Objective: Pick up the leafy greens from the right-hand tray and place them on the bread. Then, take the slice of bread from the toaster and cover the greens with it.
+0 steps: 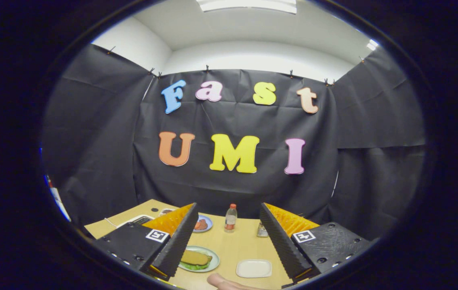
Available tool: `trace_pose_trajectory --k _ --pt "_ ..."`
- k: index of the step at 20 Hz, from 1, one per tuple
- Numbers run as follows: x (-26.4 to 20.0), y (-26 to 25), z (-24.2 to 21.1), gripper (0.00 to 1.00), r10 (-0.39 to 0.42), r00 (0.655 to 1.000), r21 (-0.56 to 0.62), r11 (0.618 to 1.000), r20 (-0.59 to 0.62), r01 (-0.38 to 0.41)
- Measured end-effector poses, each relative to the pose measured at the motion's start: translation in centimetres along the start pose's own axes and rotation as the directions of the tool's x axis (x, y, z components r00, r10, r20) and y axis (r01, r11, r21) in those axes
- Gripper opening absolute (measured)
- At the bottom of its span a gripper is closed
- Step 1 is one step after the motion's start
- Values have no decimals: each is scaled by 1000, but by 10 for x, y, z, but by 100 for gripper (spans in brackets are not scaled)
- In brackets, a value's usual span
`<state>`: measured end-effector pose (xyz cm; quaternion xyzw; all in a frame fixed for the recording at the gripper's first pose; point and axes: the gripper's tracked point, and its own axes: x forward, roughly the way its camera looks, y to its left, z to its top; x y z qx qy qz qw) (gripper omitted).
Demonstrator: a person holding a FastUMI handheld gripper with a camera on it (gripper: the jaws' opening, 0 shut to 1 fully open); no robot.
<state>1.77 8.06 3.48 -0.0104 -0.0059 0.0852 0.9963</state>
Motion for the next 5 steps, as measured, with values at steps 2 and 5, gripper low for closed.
trace_pose_trajectory --k 2,5 --pt "3 -1 0 95 6 1000 15 1000 -8 -6" --pt "3 -6 4 95 9 1000 23 1000 2 -9"
